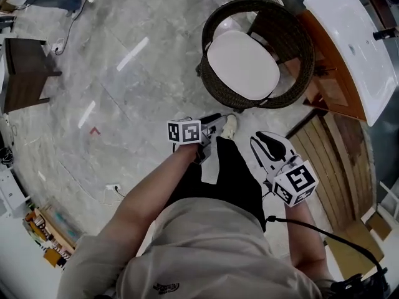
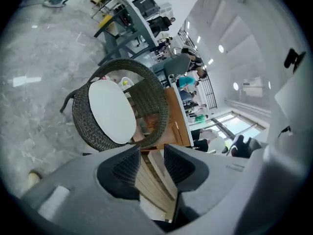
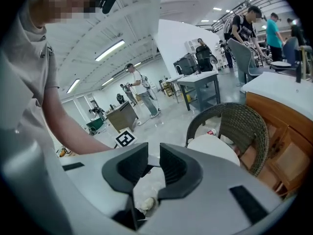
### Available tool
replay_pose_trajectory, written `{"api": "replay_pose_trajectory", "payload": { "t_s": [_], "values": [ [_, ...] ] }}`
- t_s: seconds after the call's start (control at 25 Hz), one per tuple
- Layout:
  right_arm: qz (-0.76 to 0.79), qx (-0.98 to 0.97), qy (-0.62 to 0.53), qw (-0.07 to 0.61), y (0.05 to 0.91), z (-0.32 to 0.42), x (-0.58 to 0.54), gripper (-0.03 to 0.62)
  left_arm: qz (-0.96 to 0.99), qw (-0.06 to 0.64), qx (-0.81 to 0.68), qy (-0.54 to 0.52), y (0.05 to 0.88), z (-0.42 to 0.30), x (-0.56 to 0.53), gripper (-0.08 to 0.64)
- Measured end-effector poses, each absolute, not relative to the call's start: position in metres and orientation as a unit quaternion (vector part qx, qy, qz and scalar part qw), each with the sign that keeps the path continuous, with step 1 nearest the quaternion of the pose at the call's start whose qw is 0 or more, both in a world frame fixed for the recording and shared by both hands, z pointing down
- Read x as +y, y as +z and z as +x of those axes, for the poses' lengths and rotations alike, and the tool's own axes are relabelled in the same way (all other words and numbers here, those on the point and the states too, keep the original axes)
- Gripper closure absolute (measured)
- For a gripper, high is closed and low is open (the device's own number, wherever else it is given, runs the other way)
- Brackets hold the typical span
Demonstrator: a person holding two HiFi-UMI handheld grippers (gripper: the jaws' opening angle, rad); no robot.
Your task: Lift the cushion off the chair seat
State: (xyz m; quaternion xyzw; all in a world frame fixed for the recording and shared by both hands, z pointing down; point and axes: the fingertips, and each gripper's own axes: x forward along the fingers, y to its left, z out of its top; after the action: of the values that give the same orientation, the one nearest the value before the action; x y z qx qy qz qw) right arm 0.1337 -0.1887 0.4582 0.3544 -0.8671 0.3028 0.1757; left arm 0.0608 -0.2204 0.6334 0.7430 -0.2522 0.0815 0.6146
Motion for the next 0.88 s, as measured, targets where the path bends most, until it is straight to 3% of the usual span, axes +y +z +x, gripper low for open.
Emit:
{"api": "replay_pose_trajectory", "payload": {
  "t_s": [0.88],
  "values": [
    [0.326, -0.836, 0.391, 0.207, 0.627, 0.197, -0.242, 0.509, 0.609, 0.691, -0.388, 0.025, 0.895, 0.081, -0.353, 0.353]
  ]
}}
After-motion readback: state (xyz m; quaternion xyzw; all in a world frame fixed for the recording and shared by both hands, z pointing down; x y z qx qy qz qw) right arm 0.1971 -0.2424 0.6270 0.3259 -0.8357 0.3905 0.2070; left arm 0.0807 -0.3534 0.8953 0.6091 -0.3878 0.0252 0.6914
